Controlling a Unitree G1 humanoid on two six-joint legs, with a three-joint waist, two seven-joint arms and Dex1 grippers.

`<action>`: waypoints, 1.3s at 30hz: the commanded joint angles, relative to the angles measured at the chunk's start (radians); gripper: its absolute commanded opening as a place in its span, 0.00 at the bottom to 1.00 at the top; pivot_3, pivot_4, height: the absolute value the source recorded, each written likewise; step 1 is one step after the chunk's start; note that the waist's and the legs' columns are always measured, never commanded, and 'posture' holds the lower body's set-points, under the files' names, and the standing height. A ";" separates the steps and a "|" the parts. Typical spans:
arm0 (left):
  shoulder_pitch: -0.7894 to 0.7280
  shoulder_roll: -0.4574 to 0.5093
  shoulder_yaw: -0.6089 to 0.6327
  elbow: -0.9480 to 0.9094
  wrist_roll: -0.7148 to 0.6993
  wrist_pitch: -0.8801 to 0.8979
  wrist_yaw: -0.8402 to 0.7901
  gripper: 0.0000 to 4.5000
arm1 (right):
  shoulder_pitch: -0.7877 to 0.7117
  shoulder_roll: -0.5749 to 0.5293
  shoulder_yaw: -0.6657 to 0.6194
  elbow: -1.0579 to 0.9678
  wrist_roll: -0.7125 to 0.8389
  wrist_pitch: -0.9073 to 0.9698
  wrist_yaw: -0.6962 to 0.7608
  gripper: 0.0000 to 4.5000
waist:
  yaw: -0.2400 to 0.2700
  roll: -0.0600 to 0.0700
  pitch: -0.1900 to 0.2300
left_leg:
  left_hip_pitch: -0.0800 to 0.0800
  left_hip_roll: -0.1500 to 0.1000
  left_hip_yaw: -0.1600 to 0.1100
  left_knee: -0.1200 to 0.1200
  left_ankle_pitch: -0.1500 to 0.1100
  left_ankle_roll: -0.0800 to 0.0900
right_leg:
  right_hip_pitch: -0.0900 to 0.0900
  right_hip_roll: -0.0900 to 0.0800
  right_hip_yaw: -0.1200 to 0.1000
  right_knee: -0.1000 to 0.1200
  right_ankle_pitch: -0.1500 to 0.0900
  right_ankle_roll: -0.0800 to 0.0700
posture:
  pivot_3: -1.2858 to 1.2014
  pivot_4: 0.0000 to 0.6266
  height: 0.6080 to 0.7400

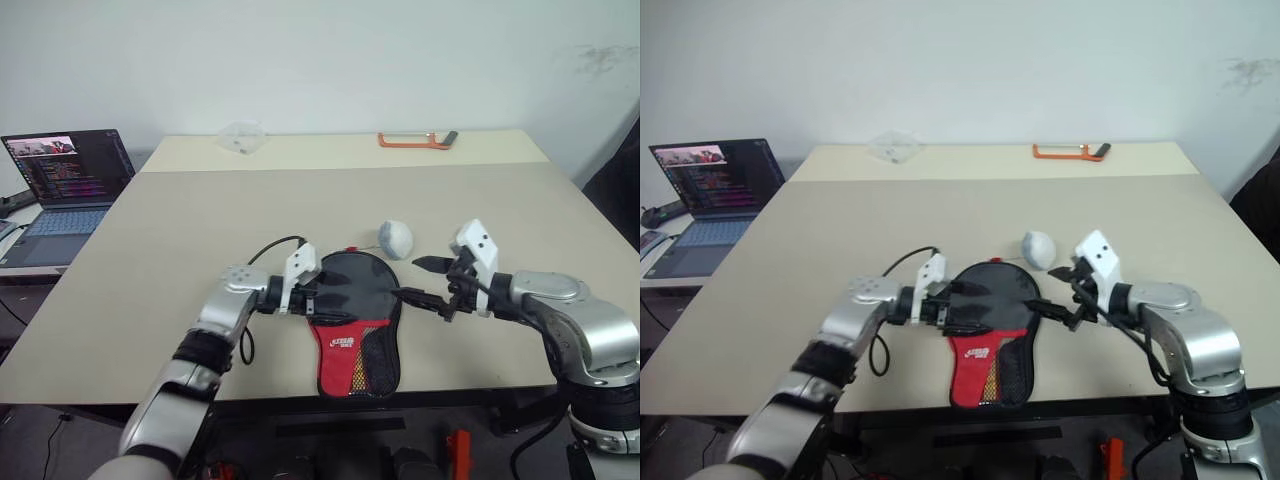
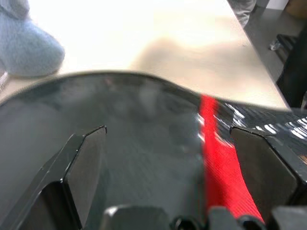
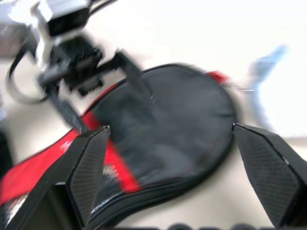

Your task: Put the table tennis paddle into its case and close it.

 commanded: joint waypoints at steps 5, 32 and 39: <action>-0.046 -0.064 -0.014 0.203 0.088 -0.172 0.032 1.00 | -0.077 -0.004 -0.011 0.067 -0.026 -0.097 -0.140 0.99 | -0.009 0.000 0.000 | 0.000 0.001 0.002 -0.001 0.000 0.000 | -0.002 0.000 0.001 0.000 0.000 0.000 | 0.52 0.24 1.00; 0.029 -0.048 -0.004 0.184 0.114 -0.216 0.036 1.00 | -0.490 0.260 0.208 1.096 -0.317 -0.680 -0.356 0.99 | -0.024 0.001 -0.002 | 0.011 0.001 0.002 -0.001 0.000 0.000 | 0.007 0.001 0.003 0.001 0.000 0.000 | 0.52 0.24 1.00; 0.021 -0.044 -0.009 0.214 0.129 -0.240 0.045 1.00 | -0.500 0.262 0.195 1.129 -0.324 -0.680 -0.345 0.66 | -0.025 0.001 -0.002 | 0.011 0.001 0.002 -0.001 0.000 0.000 | 0.007 0.001 0.003 0.002 0.000 0.000 | 0.52 0.24 1.00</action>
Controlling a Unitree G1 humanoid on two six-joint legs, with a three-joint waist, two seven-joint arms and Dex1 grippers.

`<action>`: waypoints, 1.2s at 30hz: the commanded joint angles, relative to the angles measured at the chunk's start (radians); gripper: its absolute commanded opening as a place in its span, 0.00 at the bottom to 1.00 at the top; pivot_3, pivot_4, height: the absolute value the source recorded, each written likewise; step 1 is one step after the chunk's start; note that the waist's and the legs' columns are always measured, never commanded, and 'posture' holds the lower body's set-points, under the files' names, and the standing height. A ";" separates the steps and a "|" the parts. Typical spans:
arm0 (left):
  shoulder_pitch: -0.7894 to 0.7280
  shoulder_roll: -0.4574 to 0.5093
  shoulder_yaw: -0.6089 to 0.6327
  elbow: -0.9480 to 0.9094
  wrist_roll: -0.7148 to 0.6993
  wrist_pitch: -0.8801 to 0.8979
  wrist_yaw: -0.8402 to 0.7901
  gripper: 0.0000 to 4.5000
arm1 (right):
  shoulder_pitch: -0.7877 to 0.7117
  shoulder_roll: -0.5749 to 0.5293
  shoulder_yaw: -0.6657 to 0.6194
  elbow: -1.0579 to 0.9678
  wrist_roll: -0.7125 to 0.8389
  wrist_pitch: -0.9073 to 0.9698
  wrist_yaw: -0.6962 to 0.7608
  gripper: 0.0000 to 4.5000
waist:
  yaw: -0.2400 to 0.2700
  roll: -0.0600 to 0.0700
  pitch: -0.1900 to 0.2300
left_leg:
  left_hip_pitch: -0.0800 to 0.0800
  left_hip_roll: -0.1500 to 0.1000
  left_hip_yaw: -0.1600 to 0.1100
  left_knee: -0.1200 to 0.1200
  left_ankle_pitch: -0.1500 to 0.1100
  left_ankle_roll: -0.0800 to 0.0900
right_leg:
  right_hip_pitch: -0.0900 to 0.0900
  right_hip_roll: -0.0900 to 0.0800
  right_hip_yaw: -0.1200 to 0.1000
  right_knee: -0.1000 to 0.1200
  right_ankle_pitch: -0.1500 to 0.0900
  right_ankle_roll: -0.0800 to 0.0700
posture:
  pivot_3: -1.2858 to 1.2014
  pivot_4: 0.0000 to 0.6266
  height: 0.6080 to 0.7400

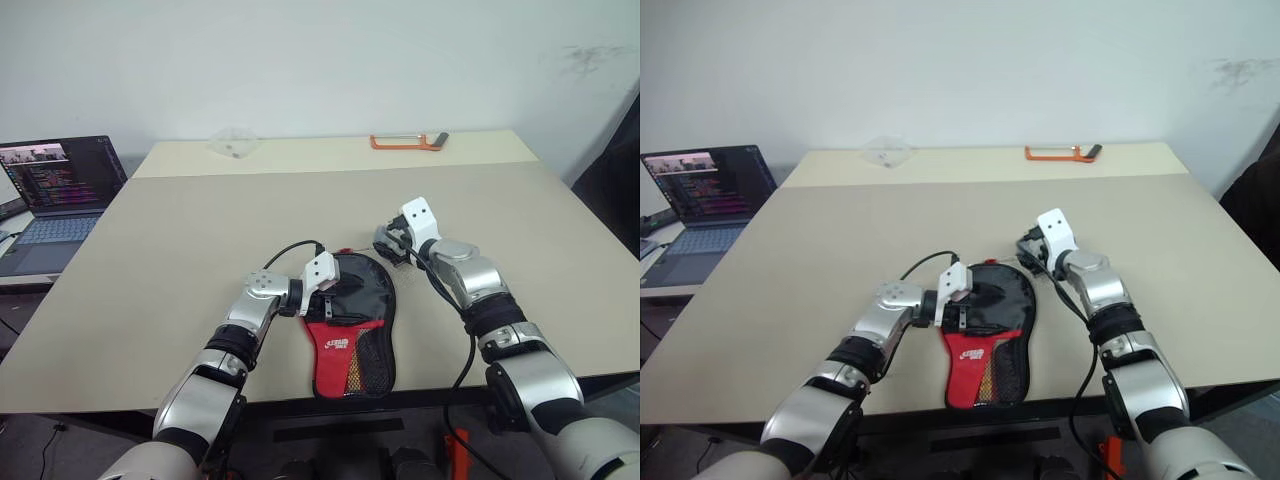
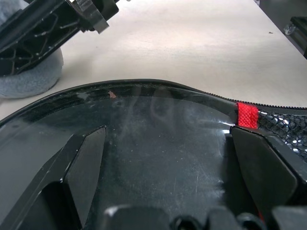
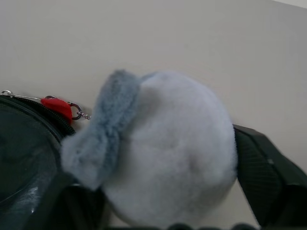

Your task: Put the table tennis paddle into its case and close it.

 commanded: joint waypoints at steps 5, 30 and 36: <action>0.002 0.014 -0.041 0.119 0.072 -0.036 -0.013 1.00 | -0.021 -0.009 -0.027 -0.028 0.000 0.009 -0.015 0.32 | 0.000 0.000 0.000 | 0.001 0.000 0.000 0.000 0.000 0.000 | 0.001 0.000 0.000 0.000 0.000 0.000 | 0.52 0.24 1.00; 0.003 -0.019 -0.051 0.311 0.105 -0.088 -0.006 1.00 | 0.556 -0.477 -0.221 -1.157 0.246 0.743 0.166 0.11 | 0.024 0.003 -0.008 | 0.010 0.000 -0.005 -0.001 -0.002 0.002 | 0.018 0.000 -0.005 -0.007 -0.003 0.005 | 0.52 0.24 1.00; -0.008 -0.030 -0.045 0.317 0.108 -0.081 0.001 1.00 | 0.782 -0.588 -0.363 -1.501 0.459 0.979 0.278 0.11 | 0.022 0.005 -0.017 | 0.011 0.000 -0.007 -0.001 -0.005 0.007 | 0.025 -0.001 -0.008 -0.017 -0.007 0.011 | 0.52 0.24 1.00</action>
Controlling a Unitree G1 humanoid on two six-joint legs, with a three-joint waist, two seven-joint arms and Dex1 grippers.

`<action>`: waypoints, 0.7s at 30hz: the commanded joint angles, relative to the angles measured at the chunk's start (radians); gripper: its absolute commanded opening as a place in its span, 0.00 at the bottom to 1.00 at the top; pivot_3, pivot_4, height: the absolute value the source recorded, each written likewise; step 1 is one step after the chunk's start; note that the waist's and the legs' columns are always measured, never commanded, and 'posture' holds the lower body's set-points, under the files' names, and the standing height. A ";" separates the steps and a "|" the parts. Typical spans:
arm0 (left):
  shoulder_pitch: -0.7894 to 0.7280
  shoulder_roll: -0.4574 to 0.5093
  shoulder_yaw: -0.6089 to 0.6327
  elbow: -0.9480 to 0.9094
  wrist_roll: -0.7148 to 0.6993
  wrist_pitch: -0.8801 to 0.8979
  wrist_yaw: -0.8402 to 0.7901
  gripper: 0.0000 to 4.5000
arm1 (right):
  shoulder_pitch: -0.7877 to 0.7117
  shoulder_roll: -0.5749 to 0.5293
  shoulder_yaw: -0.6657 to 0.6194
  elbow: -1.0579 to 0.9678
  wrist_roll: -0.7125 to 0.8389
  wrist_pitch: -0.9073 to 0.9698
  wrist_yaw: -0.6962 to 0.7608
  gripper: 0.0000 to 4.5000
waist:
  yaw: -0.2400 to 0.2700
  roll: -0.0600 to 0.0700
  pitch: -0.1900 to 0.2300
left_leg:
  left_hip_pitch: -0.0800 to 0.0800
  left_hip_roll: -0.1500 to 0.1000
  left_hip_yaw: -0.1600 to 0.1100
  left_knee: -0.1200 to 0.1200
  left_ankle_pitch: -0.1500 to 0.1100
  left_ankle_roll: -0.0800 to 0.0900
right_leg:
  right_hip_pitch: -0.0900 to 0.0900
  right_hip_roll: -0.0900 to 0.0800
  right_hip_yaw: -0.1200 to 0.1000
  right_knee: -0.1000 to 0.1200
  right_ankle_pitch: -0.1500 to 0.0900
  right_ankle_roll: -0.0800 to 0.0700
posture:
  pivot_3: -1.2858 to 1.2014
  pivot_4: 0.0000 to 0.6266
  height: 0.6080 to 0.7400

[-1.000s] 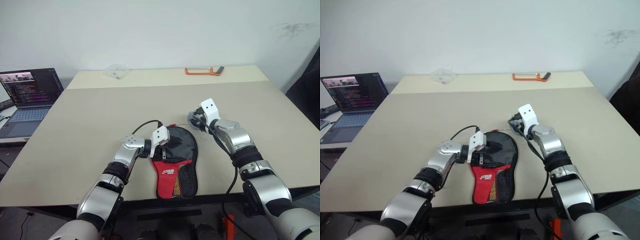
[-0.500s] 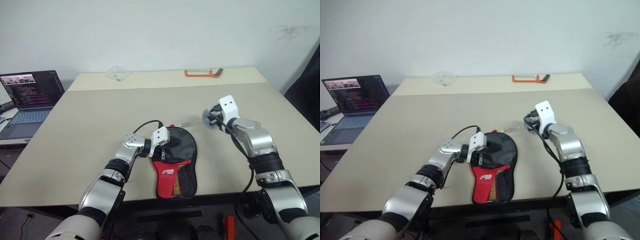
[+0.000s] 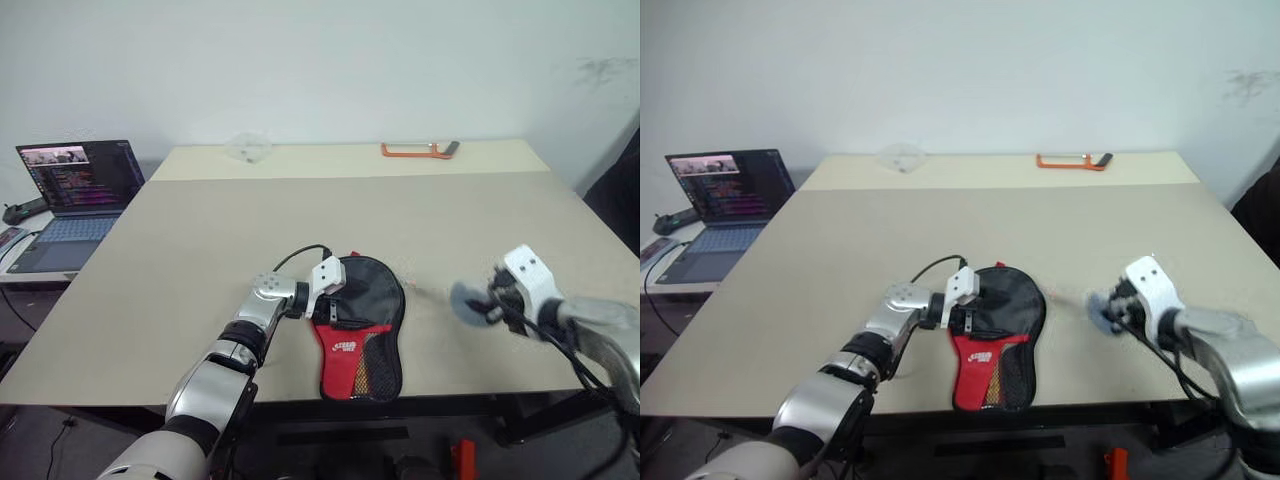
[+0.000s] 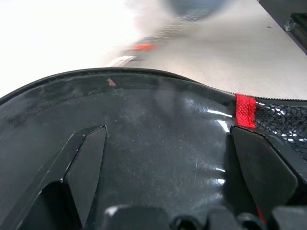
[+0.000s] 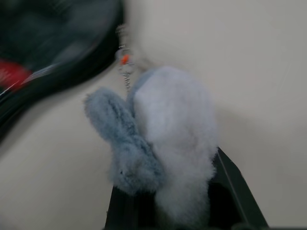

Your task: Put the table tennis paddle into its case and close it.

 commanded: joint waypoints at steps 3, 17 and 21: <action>0.052 0.005 -0.042 0.086 0.085 0.040 0.018 1.00 | 0.073 -0.014 -0.118 -0.204 0.131 0.137 0.030 0.10 | 0.002 -0.003 -0.002 | 0.000 0.001 -0.001 0.000 0.000 0.000 | 0.001 0.000 -0.001 0.000 -0.001 0.002 | 0.52 0.24 1.00; 0.005 -0.045 -0.045 0.124 0.112 0.046 0.044 1.00 | 0.410 -0.057 -0.256 -0.390 0.603 0.104 -0.102 0.10 | 0.032 -0.007 -0.004 | 0.000 -0.002 -0.002 -0.001 -0.001 -0.001 | 0.002 -0.003 -0.004 -0.003 -0.003 0.004 | 0.52 0.24 1.00; -0.007 -0.061 -0.044 0.134 0.124 0.044 0.054 1.00 | 0.551 -0.150 -0.298 -0.390 0.874 -0.023 -0.253 0.10 | 0.039 -0.008 -0.004 | 0.000 -0.002 -0.002 -0.001 -0.002 0.000 | 0.004 -0.004 -0.004 -0.004 -0.003 0.005 | 0.52 0.24 1.00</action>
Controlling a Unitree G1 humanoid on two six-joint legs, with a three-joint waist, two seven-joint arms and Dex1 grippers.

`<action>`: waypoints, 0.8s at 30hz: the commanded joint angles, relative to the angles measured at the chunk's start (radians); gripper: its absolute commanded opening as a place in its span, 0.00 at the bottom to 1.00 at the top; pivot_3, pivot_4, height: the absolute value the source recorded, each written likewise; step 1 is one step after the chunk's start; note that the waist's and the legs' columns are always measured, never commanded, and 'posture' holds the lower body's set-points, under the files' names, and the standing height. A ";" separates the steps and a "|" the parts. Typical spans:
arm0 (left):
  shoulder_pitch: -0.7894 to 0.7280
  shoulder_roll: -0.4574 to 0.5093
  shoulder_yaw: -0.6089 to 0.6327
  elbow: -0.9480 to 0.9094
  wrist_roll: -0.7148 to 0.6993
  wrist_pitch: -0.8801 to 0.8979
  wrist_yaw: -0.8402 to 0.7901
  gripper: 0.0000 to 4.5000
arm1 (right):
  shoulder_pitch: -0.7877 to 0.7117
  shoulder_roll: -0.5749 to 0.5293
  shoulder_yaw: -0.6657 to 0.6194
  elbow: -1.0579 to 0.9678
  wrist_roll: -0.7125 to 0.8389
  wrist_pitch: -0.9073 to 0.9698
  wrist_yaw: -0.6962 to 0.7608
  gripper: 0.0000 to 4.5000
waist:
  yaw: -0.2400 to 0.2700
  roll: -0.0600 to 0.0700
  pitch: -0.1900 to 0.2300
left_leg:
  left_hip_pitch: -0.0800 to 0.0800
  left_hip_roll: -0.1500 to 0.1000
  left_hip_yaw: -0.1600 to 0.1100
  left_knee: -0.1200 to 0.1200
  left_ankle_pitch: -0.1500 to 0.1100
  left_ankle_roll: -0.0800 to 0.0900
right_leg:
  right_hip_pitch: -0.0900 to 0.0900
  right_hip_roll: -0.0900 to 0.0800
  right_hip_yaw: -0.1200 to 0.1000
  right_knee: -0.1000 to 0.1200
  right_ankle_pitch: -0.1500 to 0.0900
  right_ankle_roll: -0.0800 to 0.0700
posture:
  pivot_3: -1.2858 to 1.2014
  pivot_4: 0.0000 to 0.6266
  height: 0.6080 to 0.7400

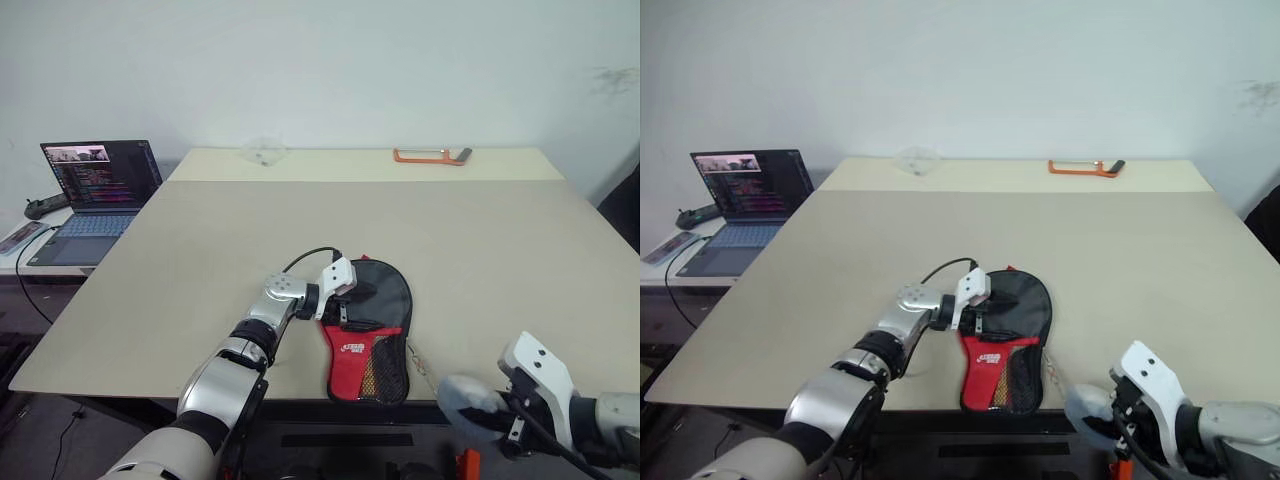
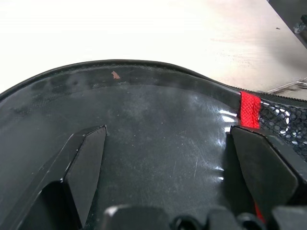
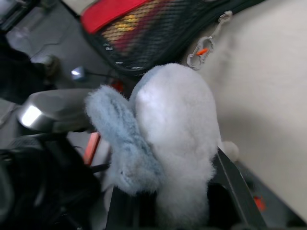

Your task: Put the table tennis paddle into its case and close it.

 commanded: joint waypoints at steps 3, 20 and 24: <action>0.025 -0.010 -0.046 0.084 0.091 0.024 0.026 1.00 | 0.153 -0.143 -0.003 -0.031 0.388 -0.176 -0.203 0.10 | 0.004 -0.002 0.000 | 0.001 0.000 0.000 0.001 -0.002 0.002 | 0.002 -0.001 -0.001 -0.002 0.000 0.001 | 0.52 0.24 1.00; -0.019 -0.028 -0.042 0.111 0.135 0.002 0.050 1.00 | 0.140 -0.219 0.272 -0.031 0.566 -0.360 -0.432 0.10 | 0.017 -0.007 0.003 | -0.001 -0.001 -0.009 0.000 -0.002 0.003 | 0.010 -0.004 -0.013 -0.014 0.000 0.002 | 0.52 0.24 1.00; -0.017 -0.017 -0.036 0.112 0.135 -0.002 0.057 1.00 | 0.129 -0.234 0.313 -0.031 0.492 -0.404 -0.460 0.10 | 0.017 -0.007 0.003 | -0.001 -0.001 -0.010 0.000 -0.002 0.003 | 0.010 -0.004 -0.013 -0.014 0.000 0.002 | 0.52 0.24 1.00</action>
